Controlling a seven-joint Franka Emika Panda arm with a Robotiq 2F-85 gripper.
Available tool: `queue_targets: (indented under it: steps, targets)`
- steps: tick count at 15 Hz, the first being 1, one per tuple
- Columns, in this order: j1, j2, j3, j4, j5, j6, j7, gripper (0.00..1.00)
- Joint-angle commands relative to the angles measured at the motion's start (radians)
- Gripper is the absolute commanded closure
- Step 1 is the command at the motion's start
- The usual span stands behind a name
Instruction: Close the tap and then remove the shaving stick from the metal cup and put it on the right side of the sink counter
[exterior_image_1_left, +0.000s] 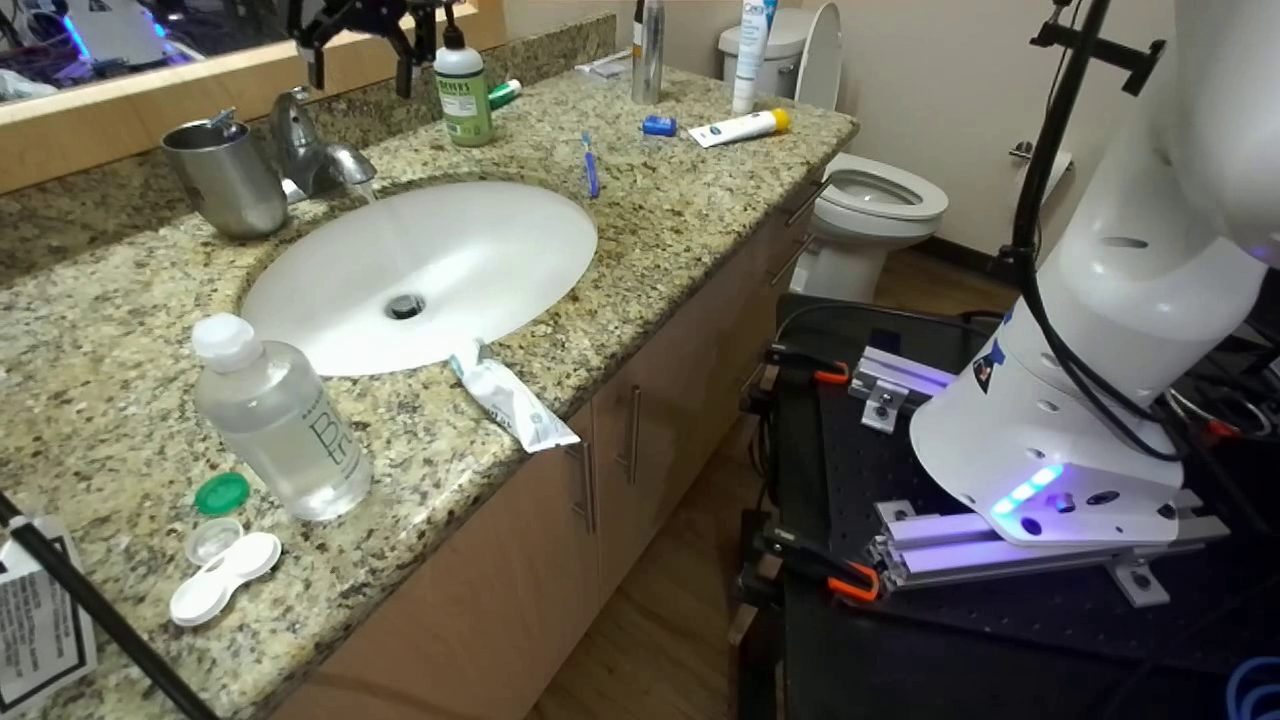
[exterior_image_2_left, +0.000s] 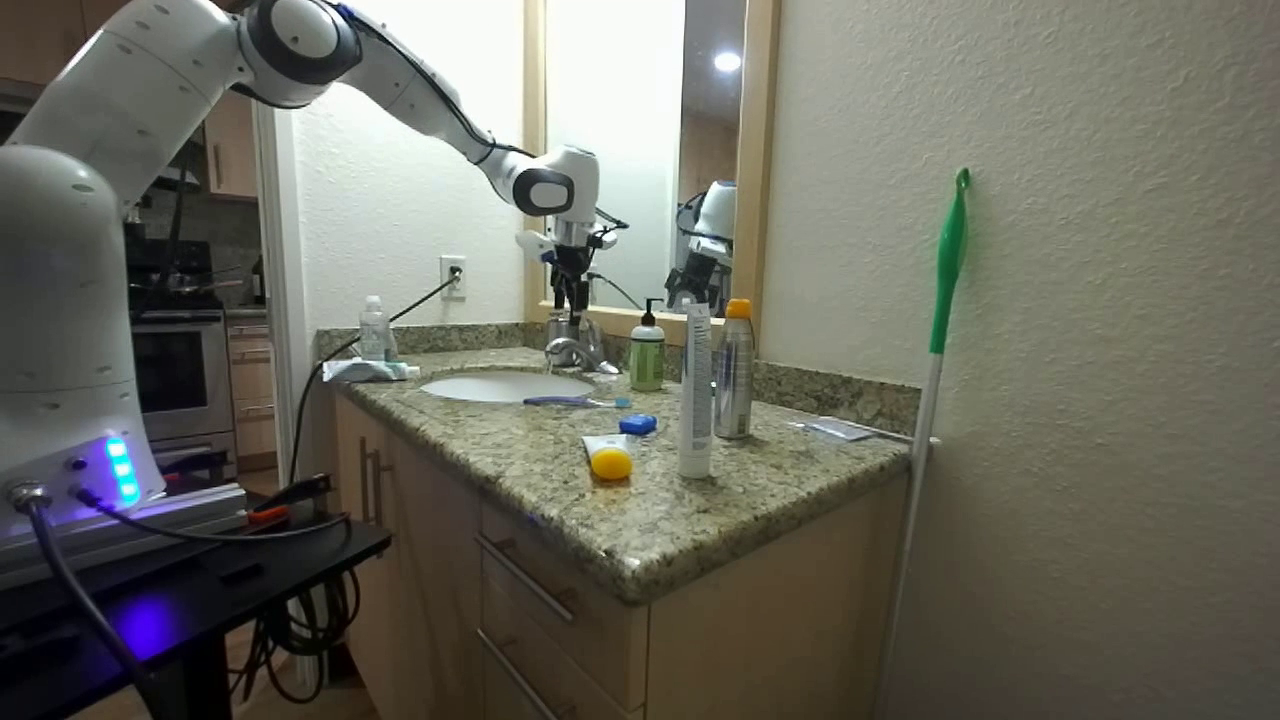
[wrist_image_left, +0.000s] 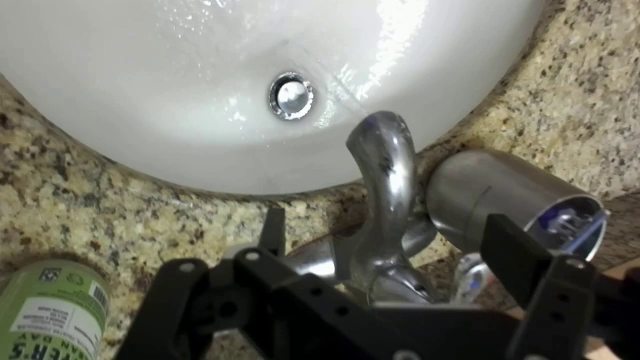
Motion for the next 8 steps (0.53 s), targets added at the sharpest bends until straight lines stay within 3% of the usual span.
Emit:
queue_targets:
  steps: [1,2,4,8]
  targets:
    - [0.047,-0.048,-0.030,-0.084,-0.058,0.189,-0.020,0.00]
    - [0.022,-0.024,-0.012,-0.021,-0.032,0.096,-0.004,0.00]
    - [0.034,-0.028,-0.015,-0.039,-0.051,0.152,-0.003,0.00]
    - [0.021,0.065,-0.005,0.062,-0.031,0.196,-0.008,0.00]
